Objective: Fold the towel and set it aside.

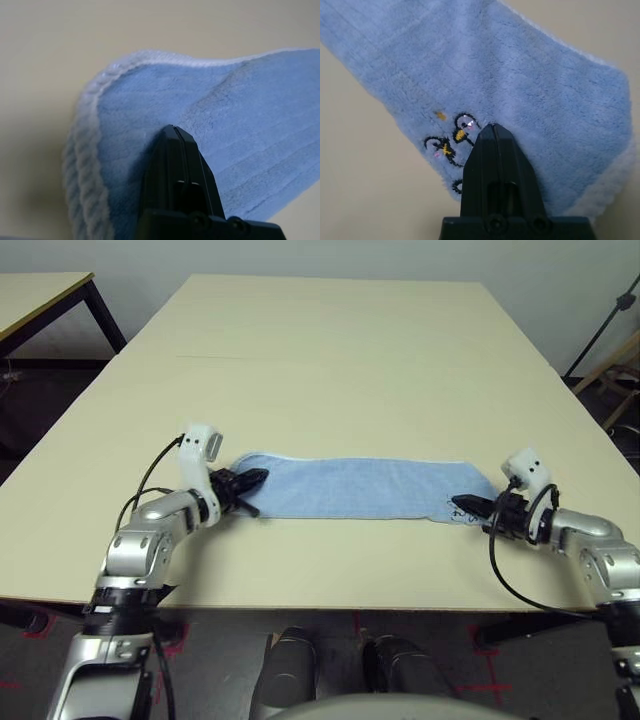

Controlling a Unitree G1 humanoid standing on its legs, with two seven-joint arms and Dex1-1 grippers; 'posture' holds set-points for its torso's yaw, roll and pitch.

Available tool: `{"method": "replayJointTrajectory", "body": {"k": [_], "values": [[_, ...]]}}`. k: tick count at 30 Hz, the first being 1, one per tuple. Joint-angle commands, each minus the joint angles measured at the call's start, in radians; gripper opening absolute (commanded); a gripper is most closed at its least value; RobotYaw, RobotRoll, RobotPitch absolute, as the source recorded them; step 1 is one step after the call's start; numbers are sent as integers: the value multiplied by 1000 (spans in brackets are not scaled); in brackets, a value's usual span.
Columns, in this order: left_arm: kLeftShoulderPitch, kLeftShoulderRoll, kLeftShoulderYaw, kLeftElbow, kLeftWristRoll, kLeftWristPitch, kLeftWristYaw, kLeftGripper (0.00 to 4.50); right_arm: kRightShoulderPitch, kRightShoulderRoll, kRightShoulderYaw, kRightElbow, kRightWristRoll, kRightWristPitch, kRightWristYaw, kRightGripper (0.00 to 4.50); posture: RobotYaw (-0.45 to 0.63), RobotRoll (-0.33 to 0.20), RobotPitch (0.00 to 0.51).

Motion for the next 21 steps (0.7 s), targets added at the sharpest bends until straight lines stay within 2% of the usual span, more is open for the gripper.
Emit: {"method": "replayJointTrajectory", "body": {"k": [1,12,15,16,17,19,21], "values": [[17,17,1,39,23,-29,-15,19,-1,-21,21,89,-62,-33,-6,0,116,0,120],[26,53,4,100,48,-84,-48,19,-44,-65,-10,185,-60,-76,26,0,125,0,119],[24,60,23,83,34,-83,-52,19,-45,-60,-61,169,1,-41,33,0,125,0,119],[20,59,34,69,17,-79,-61,19,-55,-45,-112,139,68,60,8,0,137,0,121],[19,57,46,52,0,-87,-73,2,-65,-34,-163,104,138,166,-14,170,137,0,121],[20,70,75,10,-26,-105,-96,409,-66,-44,-267,17,265,377,-57,603,145,0,122],[25,89,85,-5,-20,-129,-110,965,-54,-51,-335,-44,331,494,-98,1373,145,0,122]]}}
